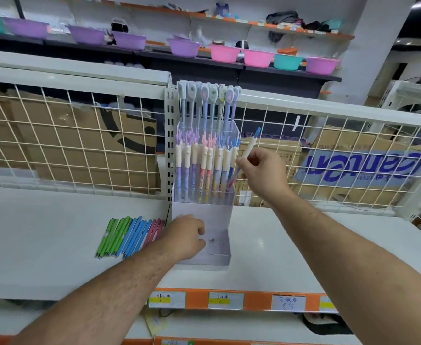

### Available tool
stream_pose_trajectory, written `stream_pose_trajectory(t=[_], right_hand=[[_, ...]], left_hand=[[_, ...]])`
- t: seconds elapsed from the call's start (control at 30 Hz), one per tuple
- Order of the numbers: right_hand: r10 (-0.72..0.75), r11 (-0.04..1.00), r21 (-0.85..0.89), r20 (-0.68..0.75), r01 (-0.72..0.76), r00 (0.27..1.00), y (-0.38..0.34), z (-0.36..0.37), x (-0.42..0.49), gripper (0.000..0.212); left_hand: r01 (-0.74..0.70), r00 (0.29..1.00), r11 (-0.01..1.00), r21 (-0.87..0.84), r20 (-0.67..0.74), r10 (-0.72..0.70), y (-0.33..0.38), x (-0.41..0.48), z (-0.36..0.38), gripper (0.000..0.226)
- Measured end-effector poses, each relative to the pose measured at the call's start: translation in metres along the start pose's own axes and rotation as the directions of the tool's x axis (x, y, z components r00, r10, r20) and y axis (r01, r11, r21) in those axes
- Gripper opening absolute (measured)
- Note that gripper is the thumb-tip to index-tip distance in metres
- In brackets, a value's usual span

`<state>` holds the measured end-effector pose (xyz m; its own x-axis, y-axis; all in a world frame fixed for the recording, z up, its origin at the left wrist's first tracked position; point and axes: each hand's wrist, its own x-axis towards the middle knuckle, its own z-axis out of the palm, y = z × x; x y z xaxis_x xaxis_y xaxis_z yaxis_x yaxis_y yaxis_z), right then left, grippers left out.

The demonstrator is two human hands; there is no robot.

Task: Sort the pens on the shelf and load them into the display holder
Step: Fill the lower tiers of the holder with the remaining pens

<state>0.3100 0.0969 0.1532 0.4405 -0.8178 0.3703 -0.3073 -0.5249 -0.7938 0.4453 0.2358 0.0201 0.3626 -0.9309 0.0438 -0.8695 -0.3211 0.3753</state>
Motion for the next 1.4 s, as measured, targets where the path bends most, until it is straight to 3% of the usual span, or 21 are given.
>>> stream_pose_trajectory(t=[0.13,0.33,0.6,0.8,1.07,1.17,1.4], right_hand=[[-0.016,0.996,-0.091,0.004,0.016,1.0,0.0,0.006,0.002,0.024],[-0.014,0.957,-0.287,0.123,0.049,0.992,0.002,0.013,-0.002,0.026],[0.006,0.923,-0.382,0.151,0.053,0.989,-0.001,0.015,-0.002,0.033],[0.036,0.933,-0.359,0.126,0.012,0.991,0.001,0.017,-0.004,0.035],[0.096,0.939,-0.339,0.108,-0.054,0.989,0.026,0.022,-0.022,0.013],[0.093,0.957,-0.284,0.108,-0.058,0.99,0.041,0.026,-0.043,0.022],[0.038,0.976,-0.215,0.269,0.021,0.963,0.065,0.054,-0.09,0.012]], left_hand=[[-0.01,1.0,1.0,0.012,-0.003,0.01,0.0,0.0,0.002,0.025],[-0.021,1.0,0.999,0.026,-0.015,0.022,0.0,0.002,0.003,0.024],[-0.019,0.999,1.0,0.019,-0.035,0.02,-0.001,0.003,0.006,0.022],[-0.017,0.999,1.0,0.027,-0.031,0.018,-0.001,0.004,0.007,0.021],[0.01,0.998,1.0,0.0,-0.066,-0.01,0.001,-0.001,0.009,0.024],[0.048,0.989,0.996,-0.07,-0.138,-0.057,0.001,-0.009,0.01,0.025],[0.115,0.933,0.985,-0.131,-0.325,-0.152,-0.009,-0.035,0.013,0.018]])
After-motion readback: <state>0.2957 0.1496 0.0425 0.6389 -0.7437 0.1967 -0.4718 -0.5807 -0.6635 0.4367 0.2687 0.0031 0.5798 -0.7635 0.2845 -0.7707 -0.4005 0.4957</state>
